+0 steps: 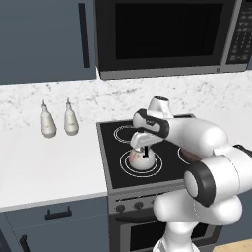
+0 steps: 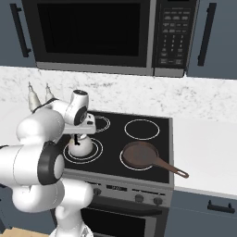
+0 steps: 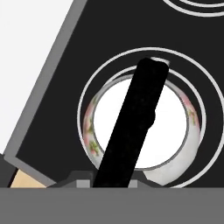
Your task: Pick the kettle from the counter and place it on a stove burner. Then turn the burner on.
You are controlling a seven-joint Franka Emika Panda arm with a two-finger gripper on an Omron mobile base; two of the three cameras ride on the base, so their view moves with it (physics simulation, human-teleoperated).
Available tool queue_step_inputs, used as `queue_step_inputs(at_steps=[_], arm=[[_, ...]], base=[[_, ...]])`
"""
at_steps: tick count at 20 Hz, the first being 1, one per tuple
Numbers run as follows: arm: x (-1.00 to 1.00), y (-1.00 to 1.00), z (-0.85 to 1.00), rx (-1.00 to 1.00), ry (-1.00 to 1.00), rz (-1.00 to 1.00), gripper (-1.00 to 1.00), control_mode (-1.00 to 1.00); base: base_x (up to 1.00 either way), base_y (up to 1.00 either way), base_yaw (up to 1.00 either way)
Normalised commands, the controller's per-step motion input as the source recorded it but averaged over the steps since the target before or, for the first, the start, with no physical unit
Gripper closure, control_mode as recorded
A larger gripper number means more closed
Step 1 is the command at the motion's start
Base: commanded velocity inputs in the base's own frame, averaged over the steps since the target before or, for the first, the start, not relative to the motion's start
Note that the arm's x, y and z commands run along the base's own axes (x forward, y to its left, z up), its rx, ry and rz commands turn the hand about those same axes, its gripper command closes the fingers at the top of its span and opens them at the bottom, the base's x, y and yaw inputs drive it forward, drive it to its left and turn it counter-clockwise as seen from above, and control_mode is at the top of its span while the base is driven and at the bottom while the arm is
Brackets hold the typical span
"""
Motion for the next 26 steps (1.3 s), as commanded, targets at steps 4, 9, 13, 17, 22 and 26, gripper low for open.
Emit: queue_step_inputs(at_steps=[4,9,13,17,22,26], arm=[[0.00,0.00,0.00,0.00,0.00,0.00,-1.00,-1.00],[0.00,0.00,0.00,0.00,0.00,0.00,-1.00,-1.00],[0.00,0.00,0.00,0.00,0.00,0.00,-1.00,-1.00],[0.00,0.00,0.07,-0.03,0.00,0.00,-1.00,-1.00],[-0.44,-0.03,0.61,-0.04,0.00,0.00,-1.00,-1.00],[-0.92,0.08,0.48,-0.06,0.00,-0.17,-1.00,-1.00]], base=[[0.00,0.00,0.00],[0.00,0.00,0.00],[0.00,0.00,0.00],[0.00,0.00,0.00],[0.00,0.00,0.00],[0.00,0.00,0.00]])
